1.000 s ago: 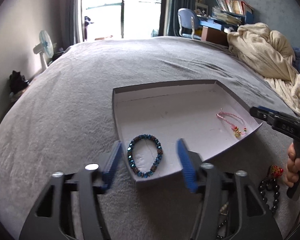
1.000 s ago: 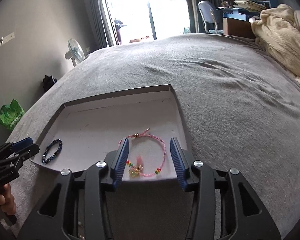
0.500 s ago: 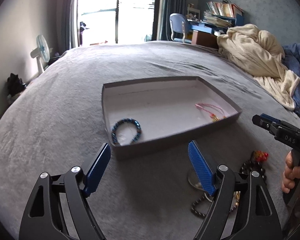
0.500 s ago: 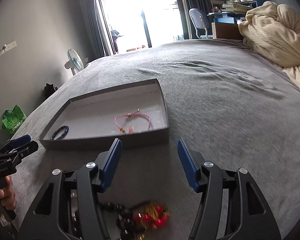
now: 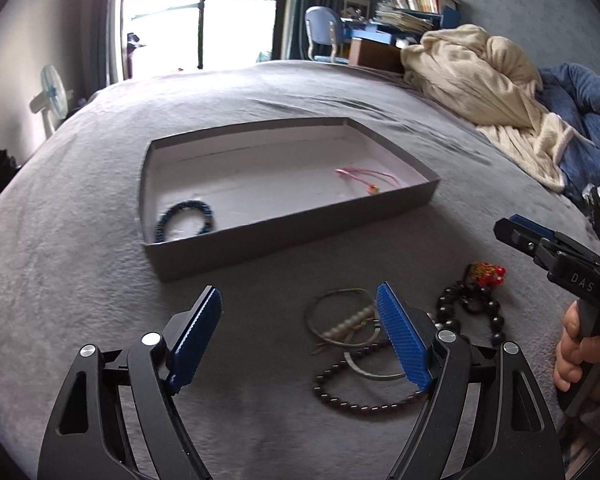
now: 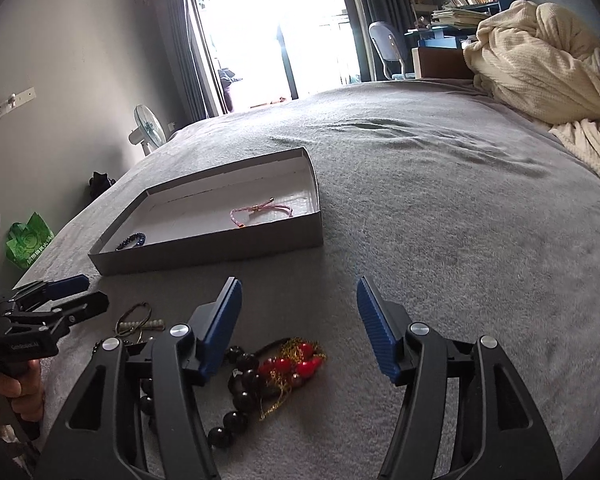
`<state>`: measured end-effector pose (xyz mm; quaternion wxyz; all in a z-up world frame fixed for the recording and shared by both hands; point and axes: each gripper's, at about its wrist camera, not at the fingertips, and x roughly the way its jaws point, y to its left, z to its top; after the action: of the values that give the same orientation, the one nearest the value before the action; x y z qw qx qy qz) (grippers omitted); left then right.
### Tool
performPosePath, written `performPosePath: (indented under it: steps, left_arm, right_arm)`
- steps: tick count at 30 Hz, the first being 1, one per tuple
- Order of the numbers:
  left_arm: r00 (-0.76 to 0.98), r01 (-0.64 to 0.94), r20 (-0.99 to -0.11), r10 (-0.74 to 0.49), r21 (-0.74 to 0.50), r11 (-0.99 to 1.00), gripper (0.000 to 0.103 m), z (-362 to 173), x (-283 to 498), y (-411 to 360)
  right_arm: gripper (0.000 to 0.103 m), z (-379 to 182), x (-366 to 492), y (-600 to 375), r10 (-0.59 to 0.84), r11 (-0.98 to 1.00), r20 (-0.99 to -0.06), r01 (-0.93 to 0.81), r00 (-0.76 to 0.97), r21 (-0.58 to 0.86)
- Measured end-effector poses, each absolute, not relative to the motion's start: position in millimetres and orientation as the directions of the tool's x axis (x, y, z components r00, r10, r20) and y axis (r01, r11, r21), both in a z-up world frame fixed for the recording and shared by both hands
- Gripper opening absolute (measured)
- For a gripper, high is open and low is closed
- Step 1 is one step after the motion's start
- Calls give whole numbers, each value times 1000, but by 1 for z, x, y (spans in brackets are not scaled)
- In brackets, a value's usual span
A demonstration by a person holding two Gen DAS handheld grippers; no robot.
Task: Organize jewelry
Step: 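Move the left tool to the silver bangle while the right tool reaches the red charm, then grasp the thin silver bangle with the left tool while the right tool grasps the red tasseled charm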
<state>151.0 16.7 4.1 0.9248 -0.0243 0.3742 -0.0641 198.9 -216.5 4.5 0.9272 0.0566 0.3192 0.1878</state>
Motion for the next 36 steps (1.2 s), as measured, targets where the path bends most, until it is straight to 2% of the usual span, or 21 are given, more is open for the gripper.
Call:
performPosePath:
  steps: [8,12,17,18,19,32,36]
  left_arm:
    - [658,129,-736,-161,-101,987,80,-4,164,-1]
    - [612,130,-774,-161,-103,986,65,-13,172,-4]
    - [583,120,-797,-157,-107,987,57,-21,177,-3]
    - [582,124,-796,-163,-111,986,50,-21,177,-3]
    - [583,129,-795,-167,-112,985,49,-21,177,-3]
    - [658,100,-729,-187,-162,982,48,-7,153,17]
    - [678,83,-715,-173,-159,984,48,-6,144,26]
  right_arm:
    - [61,3,191,-216,386,922,-564,-322,730,215]
    - [62,2,183,-214,388,921,-562,-329,731,207]
    - [65,0,176,-214,390,920,-561,-328,730,213]
    - [65,0,175,-214,391,920,-563,-329,728,213]
    - [65,-1,173,-213,391,920,-565,-330,726,212]
    - [64,-10,163,-210,400,915,-605,-334,688,226]
    - [53,-15,175,-214,388,921,-647,-295,656,254]
